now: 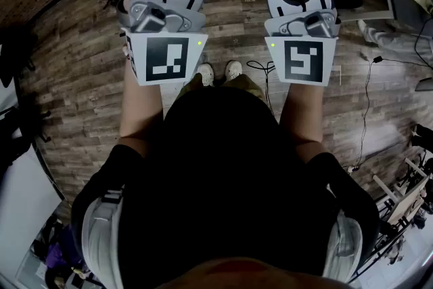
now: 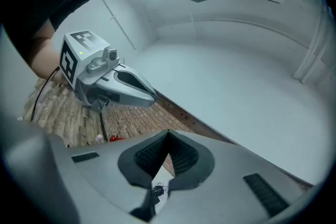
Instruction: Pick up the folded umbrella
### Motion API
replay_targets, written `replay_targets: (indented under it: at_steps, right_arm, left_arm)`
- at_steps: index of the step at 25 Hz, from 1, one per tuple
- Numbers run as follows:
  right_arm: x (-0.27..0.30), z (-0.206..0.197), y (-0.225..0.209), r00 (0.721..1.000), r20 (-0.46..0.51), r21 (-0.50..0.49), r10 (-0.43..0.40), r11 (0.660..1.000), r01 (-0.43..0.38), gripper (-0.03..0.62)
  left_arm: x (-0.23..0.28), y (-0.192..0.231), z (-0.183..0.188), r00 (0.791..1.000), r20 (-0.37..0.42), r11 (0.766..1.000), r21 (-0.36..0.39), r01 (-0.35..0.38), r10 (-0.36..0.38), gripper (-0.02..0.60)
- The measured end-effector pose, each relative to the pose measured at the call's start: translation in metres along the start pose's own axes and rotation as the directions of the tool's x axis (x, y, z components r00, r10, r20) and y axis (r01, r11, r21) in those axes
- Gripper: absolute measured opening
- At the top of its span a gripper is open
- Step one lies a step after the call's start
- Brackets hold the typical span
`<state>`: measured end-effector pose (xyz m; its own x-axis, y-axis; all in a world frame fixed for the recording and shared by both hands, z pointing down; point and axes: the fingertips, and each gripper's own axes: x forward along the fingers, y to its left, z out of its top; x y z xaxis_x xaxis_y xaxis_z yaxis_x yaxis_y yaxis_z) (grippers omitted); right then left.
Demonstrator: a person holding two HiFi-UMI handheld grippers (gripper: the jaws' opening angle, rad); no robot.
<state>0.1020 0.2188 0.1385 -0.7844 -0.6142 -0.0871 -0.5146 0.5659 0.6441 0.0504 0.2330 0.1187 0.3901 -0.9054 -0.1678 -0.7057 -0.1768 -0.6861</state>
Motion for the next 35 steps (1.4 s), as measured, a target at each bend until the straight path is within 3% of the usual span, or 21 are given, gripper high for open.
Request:
replay_targets:
  at_steps: [11, 35]
  right_arm:
    - [0.000, -0.010, -0.008, 1.000, -0.010, 0.009, -0.006, 1.000, 0.006, 0.028]
    - [-0.014, -0.037, -0.029, 0.999, 0.034, 0.065, 0.028, 0.997, -0.030, 0.028]
  left_arm:
    - [0.012, -0.007, 0.000, 1.000, -0.010, 1.000, 0.008, 0.022, -0.022, 0.011]
    - [0.033, -0.026, 0.005, 0.997, -0.079, 1.000, 0.024, -0.014, 0.015, 0.011]
